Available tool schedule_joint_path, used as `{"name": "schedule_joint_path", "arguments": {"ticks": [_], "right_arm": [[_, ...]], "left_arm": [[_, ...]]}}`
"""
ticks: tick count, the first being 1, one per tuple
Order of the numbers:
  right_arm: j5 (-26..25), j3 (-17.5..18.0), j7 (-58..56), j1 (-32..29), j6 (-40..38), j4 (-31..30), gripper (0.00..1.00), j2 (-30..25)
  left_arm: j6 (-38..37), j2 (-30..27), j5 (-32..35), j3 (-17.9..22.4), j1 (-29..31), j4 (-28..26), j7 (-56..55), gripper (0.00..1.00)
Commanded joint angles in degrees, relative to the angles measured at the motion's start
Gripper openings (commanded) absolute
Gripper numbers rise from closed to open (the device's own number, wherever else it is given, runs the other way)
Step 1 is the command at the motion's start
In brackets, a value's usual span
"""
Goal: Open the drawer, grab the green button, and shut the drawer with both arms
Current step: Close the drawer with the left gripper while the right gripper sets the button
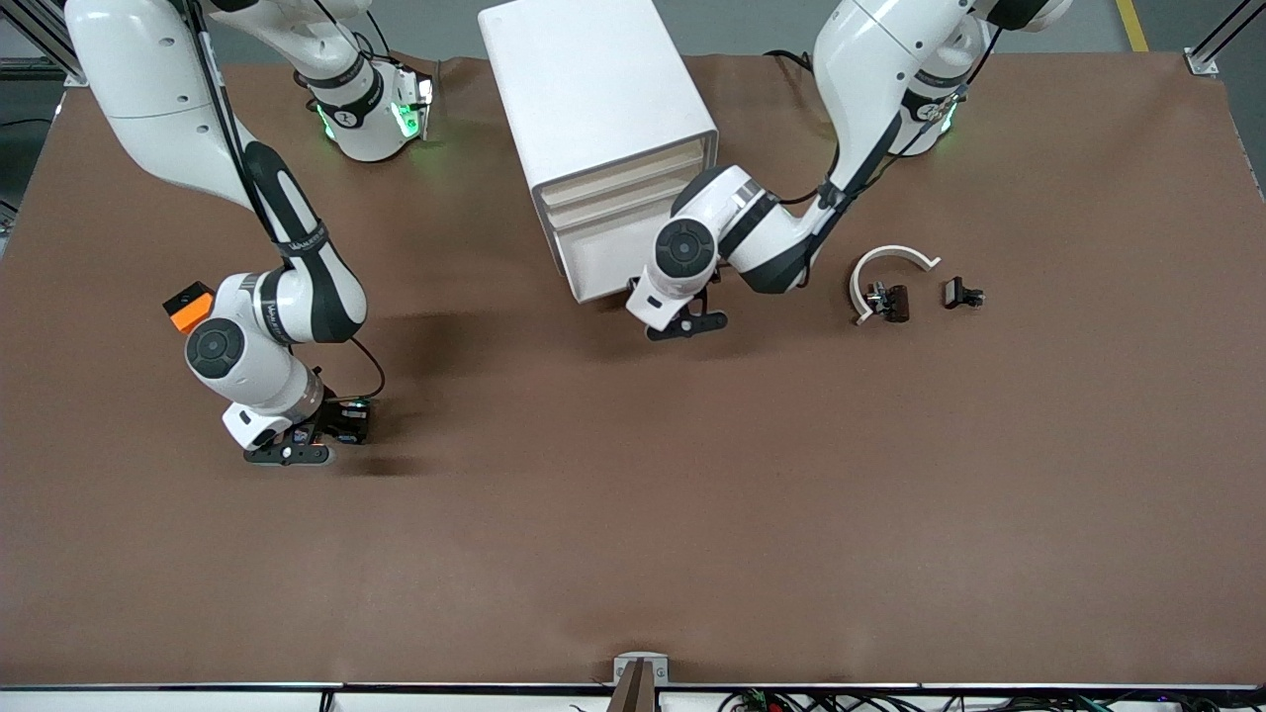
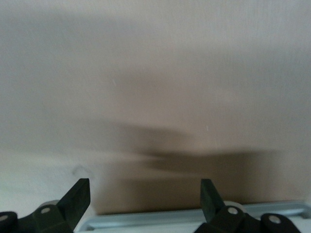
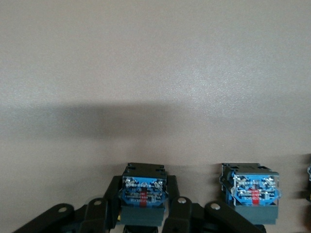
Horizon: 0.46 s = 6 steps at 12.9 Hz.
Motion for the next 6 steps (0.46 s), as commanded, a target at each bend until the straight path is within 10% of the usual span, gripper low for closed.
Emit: {"name": "schedule_joint_path", "arguments": {"ticks": [1,6], "right_arm": [[-0.3,0.9,0.0,-0.9,-1.8,0.4,1.0,-1.5],[-0.3,0.8,0.0,-1.0,-29.6,14.8,1.0,-6.7]], "left_arm": [[0.0,-0.4,-0.8,-3.0,0.1,-2.0,-2.7,1.0],[0.1,0.0,-0.8,-6.5,0.1,-3.2,-6.4,1.0]]}}
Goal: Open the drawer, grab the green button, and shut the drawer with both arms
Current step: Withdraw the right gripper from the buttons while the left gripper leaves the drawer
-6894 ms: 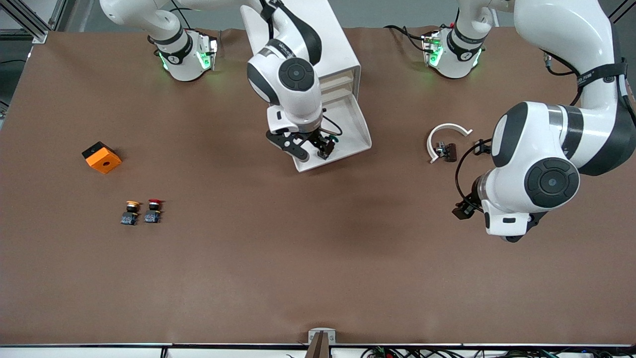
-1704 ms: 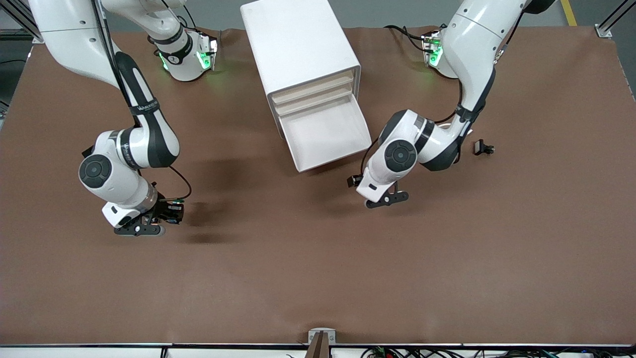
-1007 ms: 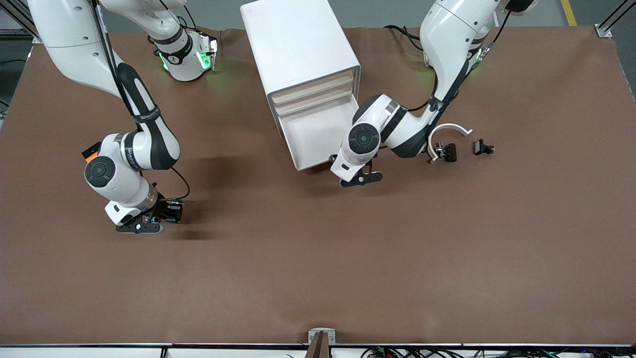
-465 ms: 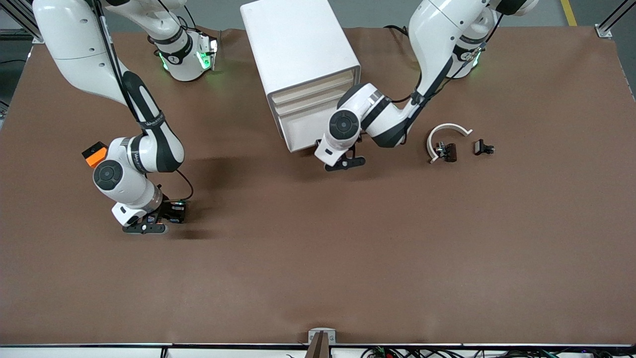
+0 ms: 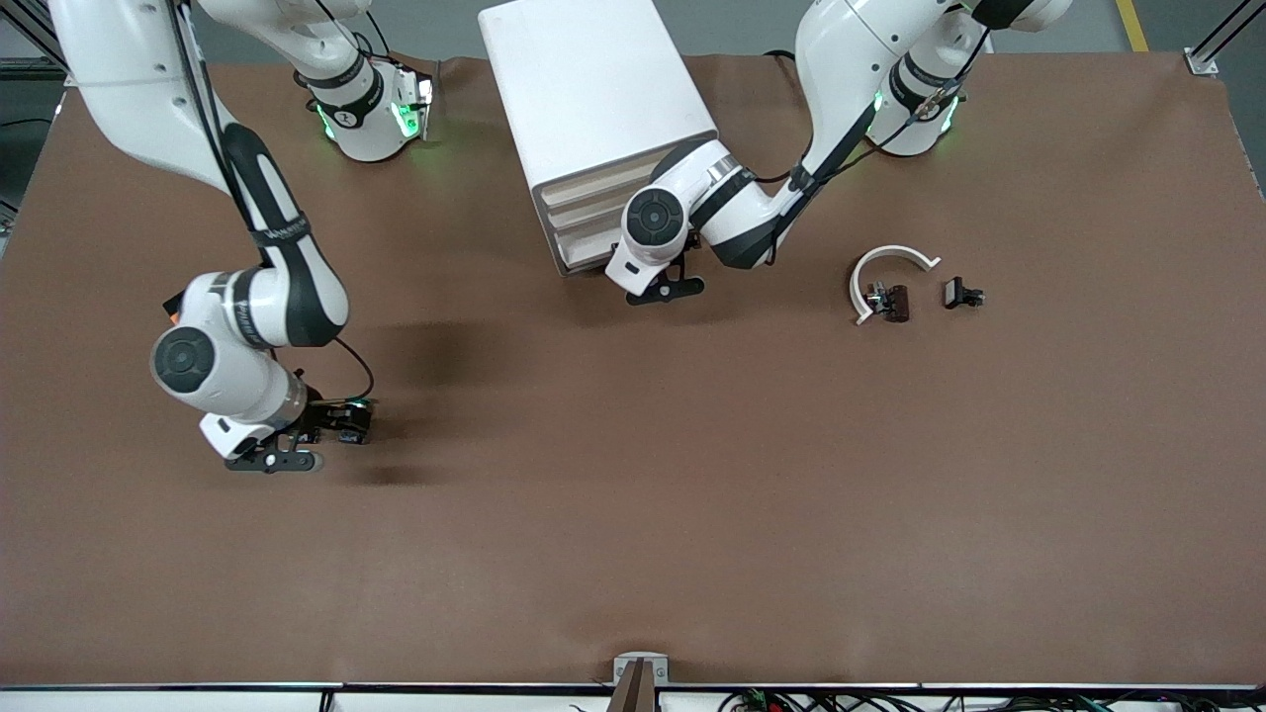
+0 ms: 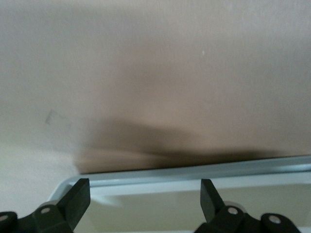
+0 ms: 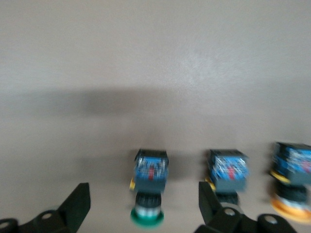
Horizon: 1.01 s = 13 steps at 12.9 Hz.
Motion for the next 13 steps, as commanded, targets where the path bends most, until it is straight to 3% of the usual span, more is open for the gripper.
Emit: {"name": "schedule_joint_path", "arguments": {"ticks": [1,6,11,13], "right_arm": [[-0.4,0.7,0.0,-1.0,-13.6,8.2,1.0,-2.9],[-1.5,-2.7,-1.9,-1.0,-35.3,23.8,1.0,-3.8],[-3.3,-2.9,-6.3,-5.0,-45.0,32.8,1.0,-3.8],[-3.6,-2.9,-6.3,-6.4,-48.1,36.9,1.0,-4.4]], "left_arm": [[0.1,-0.2,-0.8,-1.6,0.1,-0.8,-1.9,1.0],[0.1,0.4,-5.1,-1.7,0.0,-0.5,-2.2,1.0],[0.0,0.3,-5.0,-1.4,0.6,0.2,-2.3,1.0],[-0.1,0.1,-4.3,0.4,2.1,2.3,-2.1,1.0]]}}
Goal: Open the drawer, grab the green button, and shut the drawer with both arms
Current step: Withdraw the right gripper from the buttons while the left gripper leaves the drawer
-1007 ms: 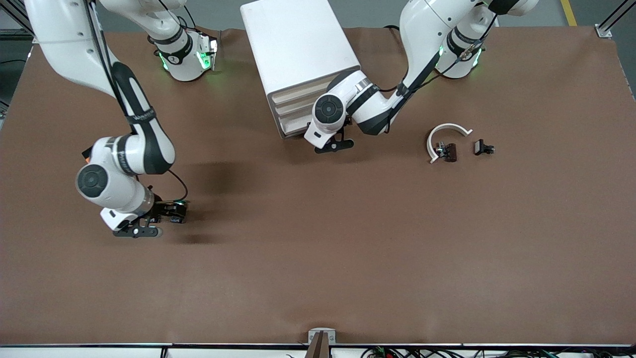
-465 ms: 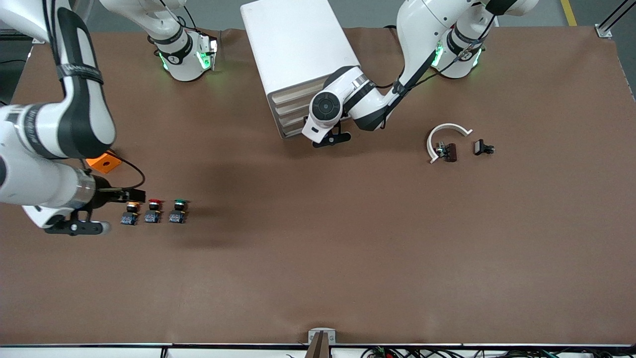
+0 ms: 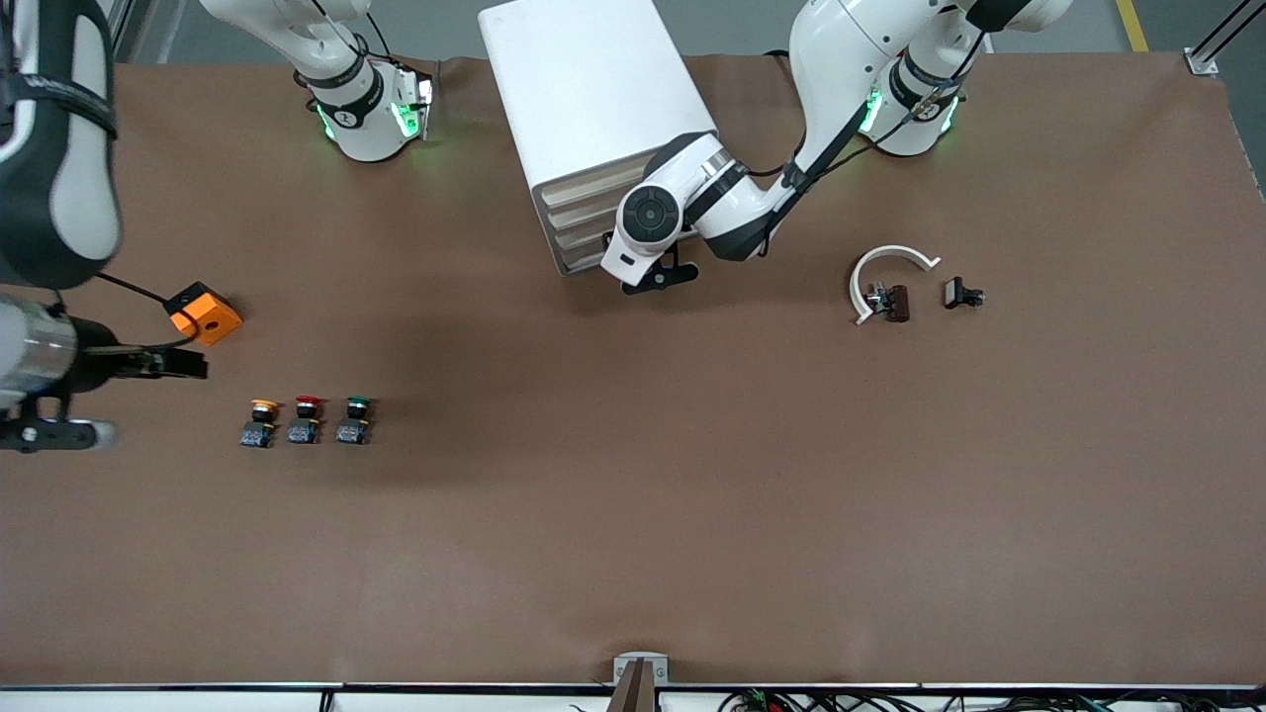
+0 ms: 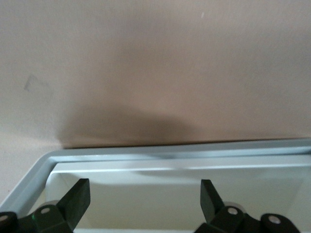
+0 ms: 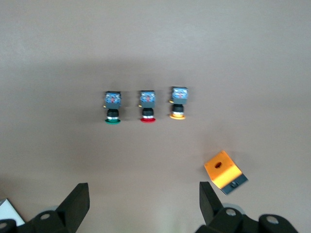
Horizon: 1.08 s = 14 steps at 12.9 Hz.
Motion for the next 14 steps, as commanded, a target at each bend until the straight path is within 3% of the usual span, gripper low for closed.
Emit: {"name": "schedule_joint_path", "arguments": {"ticks": [1,4,10,12,14], "right_arm": [[-0.9,0.8,-0.8,-2.8,-3.2,5.8,1.0,0.2],[0.0,1.1,-0.1,-3.6,-2.6,6.8,1.0,0.2],[1.0,1.2,-0.6,-4.0,-7.3,5.5,1.0,-6.4],[0.9,1.4,-0.1,-3.7,-8.4,5.2,1.0,-9.1],[1.0,1.4,-0.1,-3.8,-9.5,4.1,1.0,-11.7]], "left_arm": [[-0.5,-0.7,0.1,2.6,2.4,2.8,-0.3,1.0],[-0.8,-3.8,4.4,7.4,4.9,5.5,0.0,1.0],[-5.9,-9.7,6.9,7.7,16.0,9.4,4.5,1.0],[-10.9,-12.0,14.1,7.6,18.8,11.7,8.7,1.0],[-14.5,-14.2,16.1,7.8,21.4,14.8,13.1,1.0]]}}
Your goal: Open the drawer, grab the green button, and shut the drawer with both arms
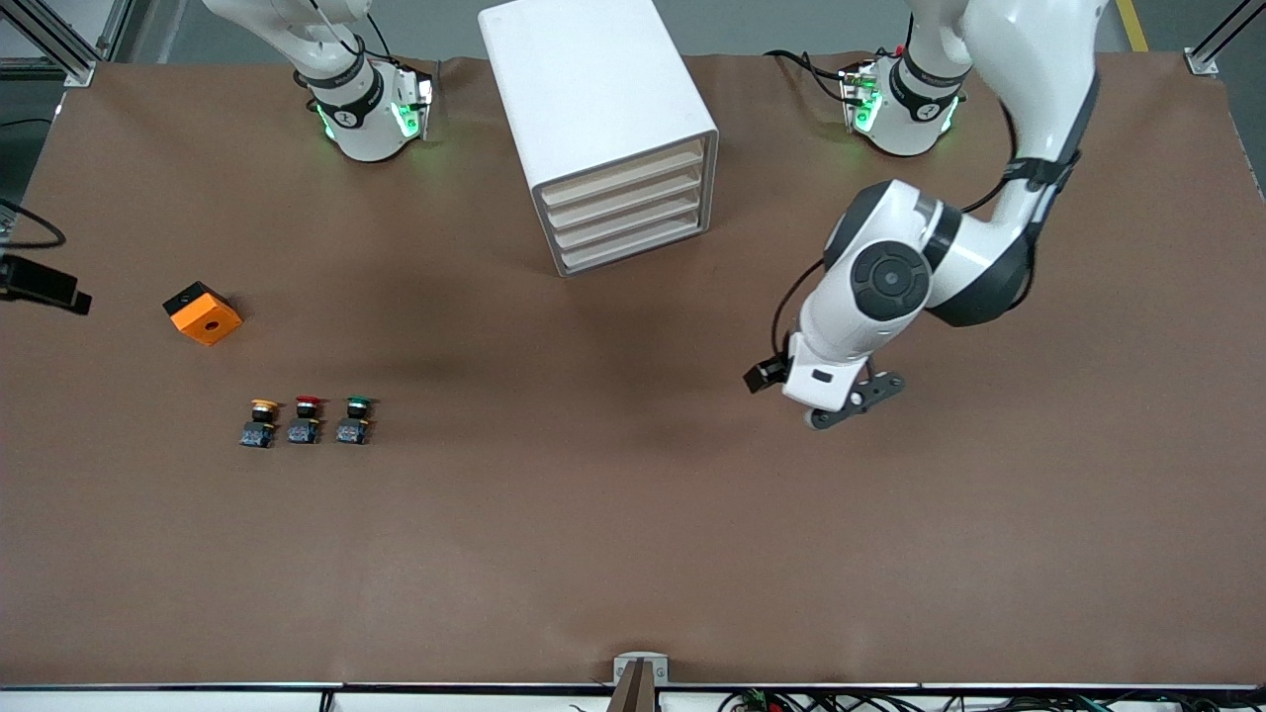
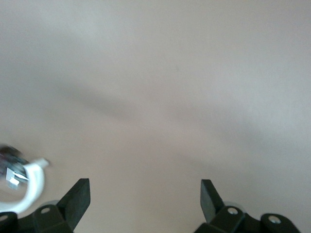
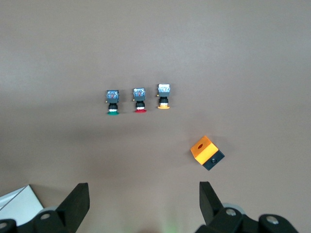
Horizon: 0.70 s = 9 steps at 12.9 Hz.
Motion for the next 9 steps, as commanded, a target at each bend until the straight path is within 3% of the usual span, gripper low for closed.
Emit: {"name": "schedule_joint_path", "arguments": {"ticks": [1,7,9], "right_arm": [[0.7,0.7,0.3,-0.8,-0.6,-3.2,1.0,-4.9],[0.7,0.4,0.1,-0.8,0.2,-10.9,1.0,-10.4],[0.7,0.6,0.1,-0.6,0.7,-12.7,1.0,-12.0]], "left_arm": [[-5.8,-3.8,2.1,-0.1,4.1,3.9,7.4,1.0],[-14.6,-11.4,1.4,-0.1,14.7,6.1,29.3,1.0],[-16.4,-14.4,1.2,2.8,14.4,5.4,34.3,1.0]]}}
